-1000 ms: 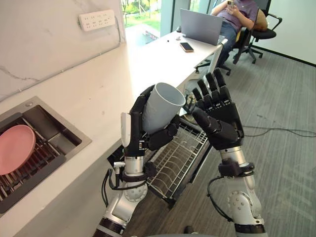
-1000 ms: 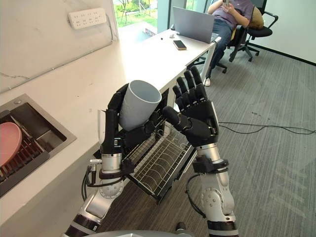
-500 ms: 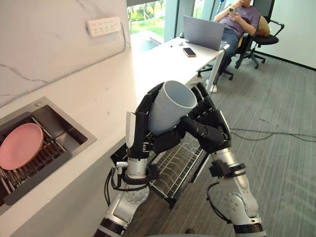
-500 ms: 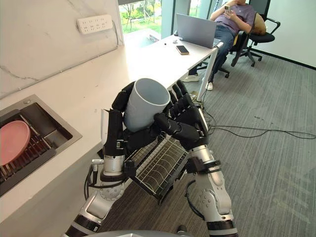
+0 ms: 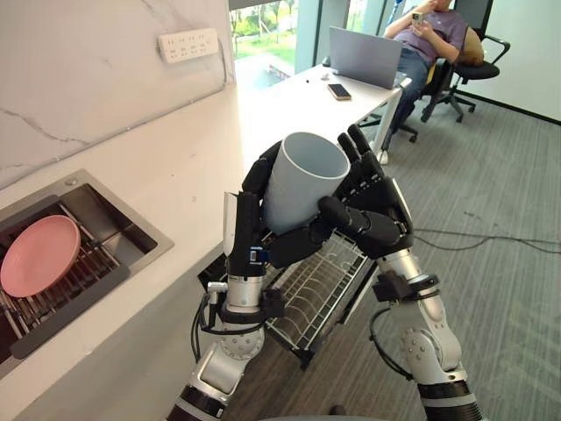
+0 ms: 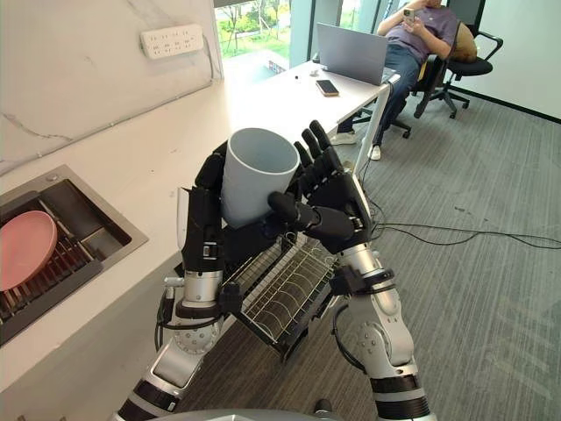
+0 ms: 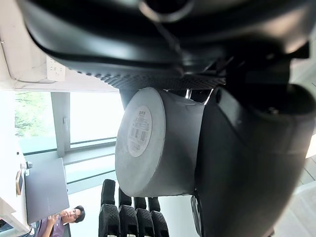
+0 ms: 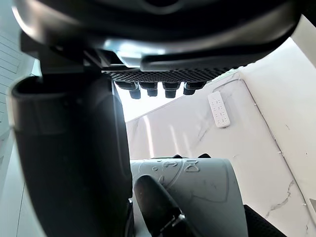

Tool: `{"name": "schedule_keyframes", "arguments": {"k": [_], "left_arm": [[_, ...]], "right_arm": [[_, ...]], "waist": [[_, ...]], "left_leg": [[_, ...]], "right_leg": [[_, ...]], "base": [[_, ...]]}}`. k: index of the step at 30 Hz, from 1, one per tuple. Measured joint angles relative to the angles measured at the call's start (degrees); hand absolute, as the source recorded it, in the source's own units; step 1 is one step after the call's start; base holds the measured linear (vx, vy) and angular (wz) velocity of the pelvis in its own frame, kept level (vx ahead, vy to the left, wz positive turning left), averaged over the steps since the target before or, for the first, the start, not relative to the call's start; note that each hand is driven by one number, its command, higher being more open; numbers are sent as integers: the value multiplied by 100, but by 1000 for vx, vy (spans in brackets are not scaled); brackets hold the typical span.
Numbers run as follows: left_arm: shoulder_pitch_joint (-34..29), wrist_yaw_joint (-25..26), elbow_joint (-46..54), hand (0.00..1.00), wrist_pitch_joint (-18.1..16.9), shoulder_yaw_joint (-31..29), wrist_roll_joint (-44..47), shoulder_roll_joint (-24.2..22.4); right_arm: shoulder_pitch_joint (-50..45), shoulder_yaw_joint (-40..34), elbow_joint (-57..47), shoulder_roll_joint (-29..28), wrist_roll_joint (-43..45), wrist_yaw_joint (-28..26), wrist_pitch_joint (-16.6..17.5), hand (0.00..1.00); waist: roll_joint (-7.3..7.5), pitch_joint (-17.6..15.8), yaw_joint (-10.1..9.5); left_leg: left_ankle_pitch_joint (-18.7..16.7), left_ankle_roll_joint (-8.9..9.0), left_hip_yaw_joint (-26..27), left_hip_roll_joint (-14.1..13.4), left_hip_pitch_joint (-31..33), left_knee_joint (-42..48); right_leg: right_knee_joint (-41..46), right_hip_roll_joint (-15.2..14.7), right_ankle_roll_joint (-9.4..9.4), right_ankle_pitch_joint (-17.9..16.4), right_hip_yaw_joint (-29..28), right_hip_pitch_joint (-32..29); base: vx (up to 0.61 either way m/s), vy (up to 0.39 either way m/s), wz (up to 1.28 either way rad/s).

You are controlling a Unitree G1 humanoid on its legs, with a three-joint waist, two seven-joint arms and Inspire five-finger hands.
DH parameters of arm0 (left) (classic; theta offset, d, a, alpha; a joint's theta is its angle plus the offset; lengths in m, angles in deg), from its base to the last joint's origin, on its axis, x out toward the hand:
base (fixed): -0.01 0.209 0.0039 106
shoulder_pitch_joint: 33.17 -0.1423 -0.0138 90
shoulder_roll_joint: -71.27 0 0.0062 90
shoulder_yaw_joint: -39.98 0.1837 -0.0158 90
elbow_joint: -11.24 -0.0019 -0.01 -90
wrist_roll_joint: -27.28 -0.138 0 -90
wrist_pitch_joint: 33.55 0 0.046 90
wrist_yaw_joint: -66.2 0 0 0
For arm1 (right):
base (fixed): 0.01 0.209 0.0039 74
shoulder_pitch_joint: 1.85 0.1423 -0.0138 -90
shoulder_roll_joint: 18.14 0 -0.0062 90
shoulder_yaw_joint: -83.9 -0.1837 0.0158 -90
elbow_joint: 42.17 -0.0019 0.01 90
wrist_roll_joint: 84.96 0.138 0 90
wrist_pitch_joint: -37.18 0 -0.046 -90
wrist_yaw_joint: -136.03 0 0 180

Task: Walk over to the sink, pick up the cup, carry it to the dishwasher, place the cup inside the dishwasher, then close the dishwasher door

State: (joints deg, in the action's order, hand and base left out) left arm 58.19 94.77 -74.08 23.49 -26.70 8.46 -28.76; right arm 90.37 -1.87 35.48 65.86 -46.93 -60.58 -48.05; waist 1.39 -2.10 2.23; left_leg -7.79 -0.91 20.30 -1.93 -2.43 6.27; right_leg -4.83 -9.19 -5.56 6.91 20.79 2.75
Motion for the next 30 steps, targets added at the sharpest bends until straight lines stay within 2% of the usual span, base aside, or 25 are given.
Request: {"name": "schedule_keyframes", "arguments": {"k": [9, 15, 30], "left_arm": [[-3, -227, -13, 0, -1, 192, 366, 281], [-25, -245, -58, 0, -3, 199, 373, 493], [-24, -371, -75, 0, -1, 199, 412, 506]], "right_arm": [[182, 0, 2, 298, -122, -419, -397, 100], [193, -24, 13, 485, -353, -506, -525, 100], [327, 11, 128, 578, -304, -524, -359, 100]], "waist": [[1, 1, 7], [5, 3, 8], [19, 12, 16]], "left_leg": [[1, -1, -46, 0, 48, 45], [7, -11, -86, 7, 92, 83], [40, -57, -78, 61, 98, 86]], "right_leg": [[0, -9, -3, 2, 27, 1], [-1, -21, -7, 5, 90, -1], [-1, -81, -22, 63, 80, -10]], "base": [[-20, -2, 2], [-33, -4, 4], [-13, 2, 0]]}}
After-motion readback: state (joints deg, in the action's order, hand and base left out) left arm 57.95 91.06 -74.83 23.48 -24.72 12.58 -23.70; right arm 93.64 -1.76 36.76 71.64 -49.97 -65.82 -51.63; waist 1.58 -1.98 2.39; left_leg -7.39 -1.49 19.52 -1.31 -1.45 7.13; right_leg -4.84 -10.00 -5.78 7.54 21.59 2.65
